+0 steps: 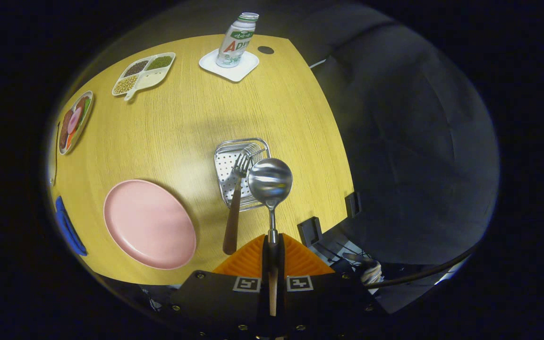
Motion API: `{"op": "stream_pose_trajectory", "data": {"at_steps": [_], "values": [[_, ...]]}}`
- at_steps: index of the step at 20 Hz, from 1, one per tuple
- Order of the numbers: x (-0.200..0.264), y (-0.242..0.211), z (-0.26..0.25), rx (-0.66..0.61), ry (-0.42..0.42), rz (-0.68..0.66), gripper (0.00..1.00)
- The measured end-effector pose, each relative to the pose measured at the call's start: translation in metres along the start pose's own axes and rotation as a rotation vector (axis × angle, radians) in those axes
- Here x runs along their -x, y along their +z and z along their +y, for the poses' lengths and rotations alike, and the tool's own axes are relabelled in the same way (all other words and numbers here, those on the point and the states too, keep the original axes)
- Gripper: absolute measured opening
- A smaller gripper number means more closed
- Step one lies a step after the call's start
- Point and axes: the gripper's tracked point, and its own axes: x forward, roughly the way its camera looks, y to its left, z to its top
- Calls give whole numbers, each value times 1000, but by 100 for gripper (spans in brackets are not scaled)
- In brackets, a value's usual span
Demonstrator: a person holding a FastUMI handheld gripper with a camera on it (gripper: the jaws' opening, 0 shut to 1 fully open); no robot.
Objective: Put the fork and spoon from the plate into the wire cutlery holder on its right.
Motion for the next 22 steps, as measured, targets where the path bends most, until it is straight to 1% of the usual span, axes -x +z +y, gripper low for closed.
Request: {"op": "stream_pose_trajectory", "data": {"at_steps": [4,7,11,12,16,19,22], "values": [[-18,4,2,46,22,46,6],[-26,6,12,73,58,72,6],[-31,5,16,113,69,114,6],[-31,5,16,111,74,116,6],[-27,13,19,73,121,88,14],[-21,16,20,42,147,65,14],[-15,16,20,22,155,49,15]]}}
